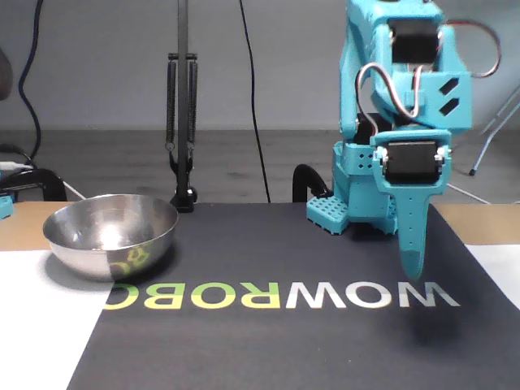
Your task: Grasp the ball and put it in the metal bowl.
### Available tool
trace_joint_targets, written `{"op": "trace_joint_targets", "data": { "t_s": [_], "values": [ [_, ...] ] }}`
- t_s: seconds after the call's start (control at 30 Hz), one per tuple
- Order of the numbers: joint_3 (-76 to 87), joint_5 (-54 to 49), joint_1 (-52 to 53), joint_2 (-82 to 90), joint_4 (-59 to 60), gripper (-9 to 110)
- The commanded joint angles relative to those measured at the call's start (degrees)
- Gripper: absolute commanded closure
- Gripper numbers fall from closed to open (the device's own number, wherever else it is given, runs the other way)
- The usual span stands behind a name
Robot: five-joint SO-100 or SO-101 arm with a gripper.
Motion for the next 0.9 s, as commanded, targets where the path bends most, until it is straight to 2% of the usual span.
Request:
{"op": "trace_joint_targets", "data": {
  "t_s": [0.0,0.4,0.87],
  "values": [
    [4.6,-0.3,-0.3,6.8,-3.9,101],
    [24.7,-0.3,-0.3,30.3,-13.0,101],
    [42.6,-2.0,0.3,60.2,-13.4,101]
  ]
}}
